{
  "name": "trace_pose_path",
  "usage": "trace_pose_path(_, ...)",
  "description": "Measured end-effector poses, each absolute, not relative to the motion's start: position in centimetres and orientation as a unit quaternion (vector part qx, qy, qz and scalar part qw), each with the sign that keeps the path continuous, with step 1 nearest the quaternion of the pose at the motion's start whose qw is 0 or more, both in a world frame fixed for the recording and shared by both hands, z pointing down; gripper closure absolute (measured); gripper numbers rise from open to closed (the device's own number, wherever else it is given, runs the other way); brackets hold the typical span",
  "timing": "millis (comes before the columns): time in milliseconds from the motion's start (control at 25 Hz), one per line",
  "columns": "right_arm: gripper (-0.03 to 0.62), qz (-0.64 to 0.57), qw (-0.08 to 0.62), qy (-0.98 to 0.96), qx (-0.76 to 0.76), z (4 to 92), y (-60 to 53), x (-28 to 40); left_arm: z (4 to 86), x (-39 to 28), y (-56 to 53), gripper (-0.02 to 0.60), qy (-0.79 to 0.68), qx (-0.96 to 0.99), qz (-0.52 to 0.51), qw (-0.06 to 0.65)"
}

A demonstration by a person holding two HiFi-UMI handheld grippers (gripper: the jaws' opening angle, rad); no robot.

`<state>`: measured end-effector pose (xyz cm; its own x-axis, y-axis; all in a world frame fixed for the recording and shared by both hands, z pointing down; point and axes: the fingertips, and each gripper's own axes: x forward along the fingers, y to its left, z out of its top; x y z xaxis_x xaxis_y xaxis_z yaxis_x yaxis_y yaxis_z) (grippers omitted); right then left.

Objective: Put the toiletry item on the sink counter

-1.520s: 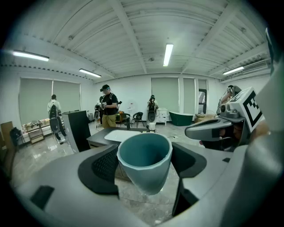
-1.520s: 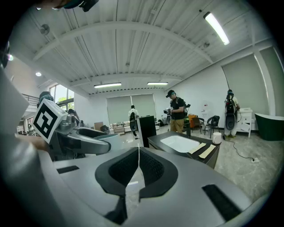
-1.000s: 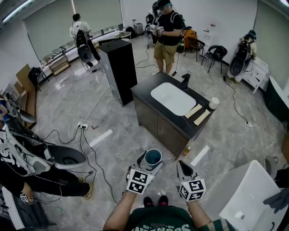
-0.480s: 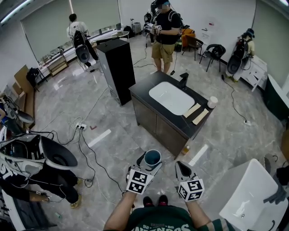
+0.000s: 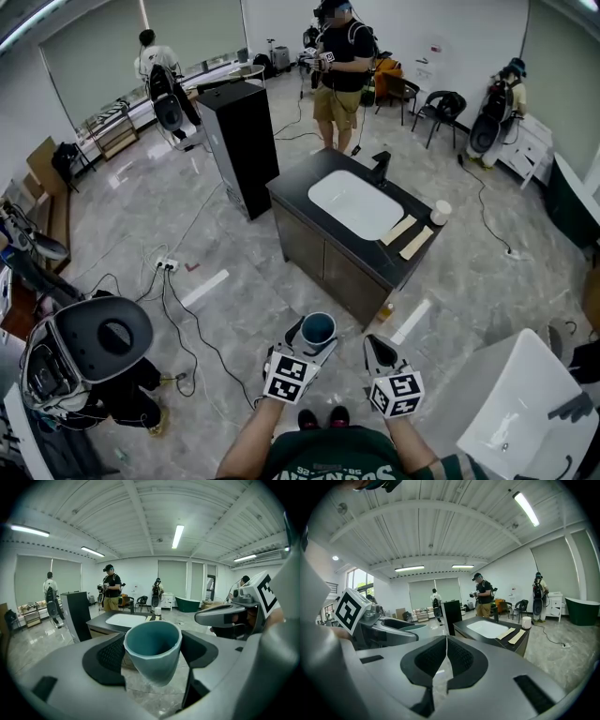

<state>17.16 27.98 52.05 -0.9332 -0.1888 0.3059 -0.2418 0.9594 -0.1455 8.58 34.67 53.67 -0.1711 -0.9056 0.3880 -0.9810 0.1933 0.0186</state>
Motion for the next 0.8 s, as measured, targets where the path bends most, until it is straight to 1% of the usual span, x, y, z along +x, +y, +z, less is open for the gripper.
trace_pose_path(480,0.551,0.083,0.139,-0.980,0.117,52.0,30.2,14.6,53.9,6.4,36.7,0.206,-0.748,0.635,0.115,0.156)
trace_pose_path(680,0.551,0.077,0.131,-0.979,0.135,51.3,30.1,14.8,54.3,5.5,37.3,0.206,-0.749,0.637,0.112,0.144)
trace_pose_path(800,0.551,0.081,0.134,-0.977,0.143,51.5,30.3,15.0,54.0,5.4,37.6,0.206,-0.745,0.640,0.112,0.150)
